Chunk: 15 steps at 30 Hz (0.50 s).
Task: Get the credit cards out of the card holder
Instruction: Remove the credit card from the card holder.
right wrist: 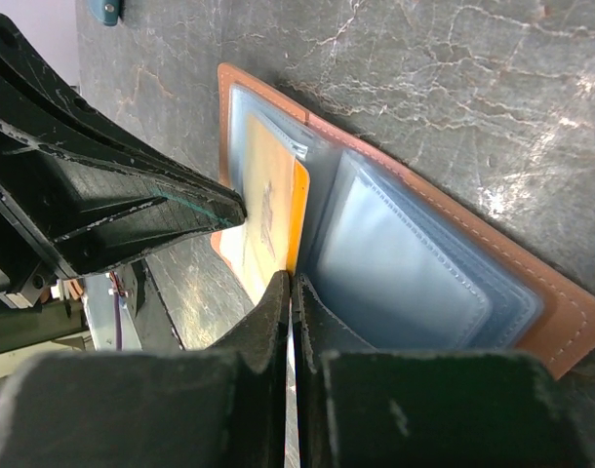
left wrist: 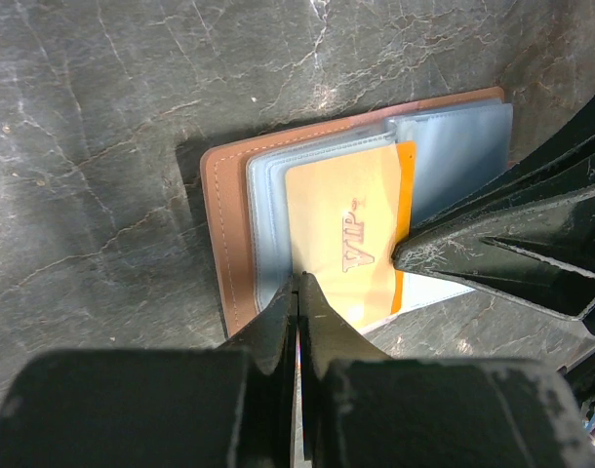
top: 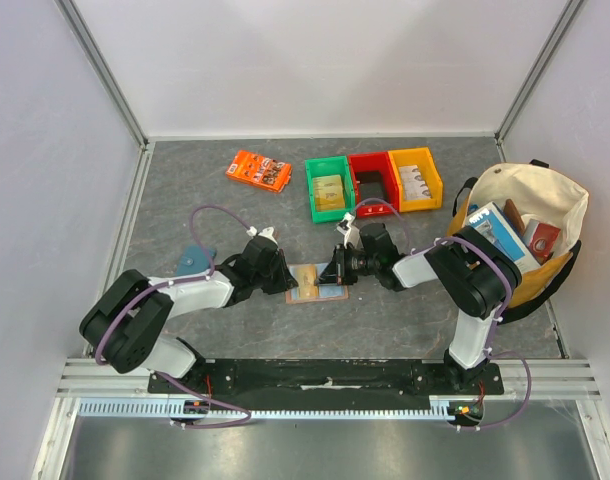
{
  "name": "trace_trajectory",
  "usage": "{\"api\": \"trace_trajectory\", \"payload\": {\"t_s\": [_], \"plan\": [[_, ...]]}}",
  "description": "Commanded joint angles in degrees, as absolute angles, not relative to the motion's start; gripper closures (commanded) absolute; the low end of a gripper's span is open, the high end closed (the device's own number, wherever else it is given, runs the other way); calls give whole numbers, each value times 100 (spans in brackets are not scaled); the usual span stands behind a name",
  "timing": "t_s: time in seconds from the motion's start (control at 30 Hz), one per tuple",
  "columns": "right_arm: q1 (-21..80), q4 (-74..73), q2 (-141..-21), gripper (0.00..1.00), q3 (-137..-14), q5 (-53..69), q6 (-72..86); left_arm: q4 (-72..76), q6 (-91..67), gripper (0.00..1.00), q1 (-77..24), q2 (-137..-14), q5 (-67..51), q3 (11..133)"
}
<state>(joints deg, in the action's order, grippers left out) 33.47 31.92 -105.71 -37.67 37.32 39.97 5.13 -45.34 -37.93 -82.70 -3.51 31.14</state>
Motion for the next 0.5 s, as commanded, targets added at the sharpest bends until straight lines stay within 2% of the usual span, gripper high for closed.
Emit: {"api": "trace_trajectory", "payload": {"t_s": [0.0, 0.47], "plan": [[3261, 2901, -10574, 96, -3823, 3630, 3779, 317, -4412, 98, -3762, -8464, -53, 3085], [3111, 2215, -10213, 99, -3893, 3445, 3454, 202, -4395, 98, -3744, -8517, -18, 3094]]}}
